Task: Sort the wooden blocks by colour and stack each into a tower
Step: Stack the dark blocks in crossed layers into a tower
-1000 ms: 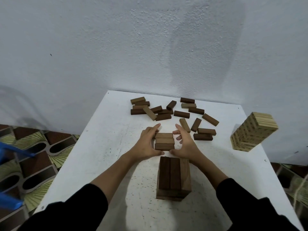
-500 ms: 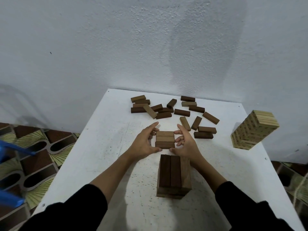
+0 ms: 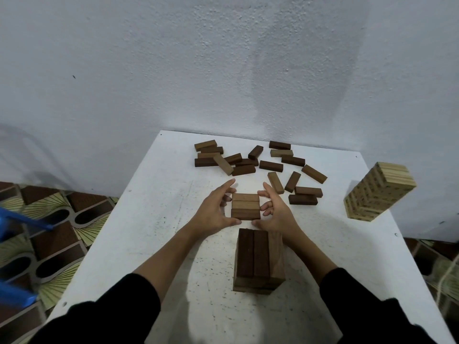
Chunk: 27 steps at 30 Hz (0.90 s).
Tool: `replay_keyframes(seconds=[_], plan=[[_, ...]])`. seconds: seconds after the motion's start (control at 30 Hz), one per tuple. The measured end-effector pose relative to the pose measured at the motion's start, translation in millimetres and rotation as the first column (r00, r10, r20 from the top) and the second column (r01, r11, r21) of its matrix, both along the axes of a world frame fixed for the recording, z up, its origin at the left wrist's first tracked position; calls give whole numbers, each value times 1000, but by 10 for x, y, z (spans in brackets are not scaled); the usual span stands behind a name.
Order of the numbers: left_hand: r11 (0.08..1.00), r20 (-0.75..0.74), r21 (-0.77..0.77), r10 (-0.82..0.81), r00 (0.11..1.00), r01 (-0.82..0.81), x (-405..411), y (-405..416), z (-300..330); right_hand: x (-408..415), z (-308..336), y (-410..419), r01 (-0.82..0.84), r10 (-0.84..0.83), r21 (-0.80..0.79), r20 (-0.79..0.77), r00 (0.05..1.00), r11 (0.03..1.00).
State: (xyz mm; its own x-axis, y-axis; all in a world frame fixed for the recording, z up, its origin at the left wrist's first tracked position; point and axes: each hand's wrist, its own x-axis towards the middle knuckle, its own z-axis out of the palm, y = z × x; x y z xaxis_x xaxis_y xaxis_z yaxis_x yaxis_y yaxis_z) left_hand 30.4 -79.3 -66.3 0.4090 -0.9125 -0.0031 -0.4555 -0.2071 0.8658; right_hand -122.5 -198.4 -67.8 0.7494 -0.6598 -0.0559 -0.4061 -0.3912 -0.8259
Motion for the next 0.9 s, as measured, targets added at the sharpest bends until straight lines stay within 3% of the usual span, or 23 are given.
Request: replay_keyframes(seconds=[0.9], plan=[[999, 42, -32, 5, 999, -4, -12, 13, -10, -5, -11, -11, 0, 0, -1, -11, 1000, 1000]])
